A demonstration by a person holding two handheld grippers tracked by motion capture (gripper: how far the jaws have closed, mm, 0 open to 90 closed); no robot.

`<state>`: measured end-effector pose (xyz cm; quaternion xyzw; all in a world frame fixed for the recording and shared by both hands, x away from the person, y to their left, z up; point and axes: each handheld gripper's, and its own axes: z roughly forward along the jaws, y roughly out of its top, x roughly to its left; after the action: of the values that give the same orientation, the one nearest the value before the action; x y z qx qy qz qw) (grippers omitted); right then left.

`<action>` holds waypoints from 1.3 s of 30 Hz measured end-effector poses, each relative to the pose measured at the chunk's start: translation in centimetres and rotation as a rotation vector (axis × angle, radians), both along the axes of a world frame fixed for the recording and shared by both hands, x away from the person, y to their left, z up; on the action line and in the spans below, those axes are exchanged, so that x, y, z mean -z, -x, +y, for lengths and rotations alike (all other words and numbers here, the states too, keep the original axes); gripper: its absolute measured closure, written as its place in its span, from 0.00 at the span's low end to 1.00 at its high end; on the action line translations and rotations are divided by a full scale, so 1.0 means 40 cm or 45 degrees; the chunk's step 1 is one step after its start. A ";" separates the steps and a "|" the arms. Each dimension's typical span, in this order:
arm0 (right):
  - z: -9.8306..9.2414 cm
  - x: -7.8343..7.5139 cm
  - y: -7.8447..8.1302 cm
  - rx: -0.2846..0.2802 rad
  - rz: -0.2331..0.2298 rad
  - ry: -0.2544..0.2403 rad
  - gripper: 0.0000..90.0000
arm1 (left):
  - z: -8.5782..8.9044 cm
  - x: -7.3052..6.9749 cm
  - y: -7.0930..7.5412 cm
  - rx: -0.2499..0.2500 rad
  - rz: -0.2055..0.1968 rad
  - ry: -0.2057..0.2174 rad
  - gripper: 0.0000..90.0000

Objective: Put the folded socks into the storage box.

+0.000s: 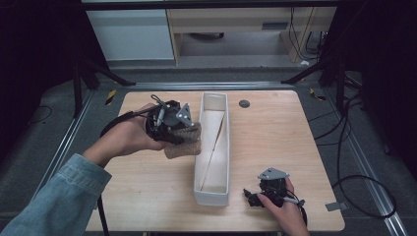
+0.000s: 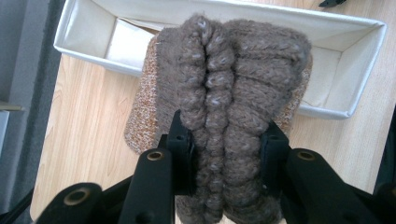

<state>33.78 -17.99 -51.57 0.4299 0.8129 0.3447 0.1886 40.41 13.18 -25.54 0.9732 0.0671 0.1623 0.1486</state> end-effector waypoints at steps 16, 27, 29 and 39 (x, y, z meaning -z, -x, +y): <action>0.000 0.000 0.000 0.000 0.002 -0.002 0.00 | -0.079 -0.001 0.026 0.072 -0.006 -0.002 0.72; 0.000 0.000 0.000 0.000 0.001 -0.001 0.00 | -0.133 0.014 0.046 0.121 0.006 -0.018 0.72; 0.000 0.000 0.000 0.000 0.003 -0.005 0.00 | -0.143 0.019 0.053 0.129 0.013 -0.014 0.72; 0.000 0.000 0.000 0.000 0.002 -0.002 0.00 | -0.185 0.057 0.082 0.174 0.054 -0.010 0.72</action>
<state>33.76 -17.98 -51.57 0.4303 0.8127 0.3452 0.1877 37.11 5.77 -27.81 0.9793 0.0032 0.1312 0.1539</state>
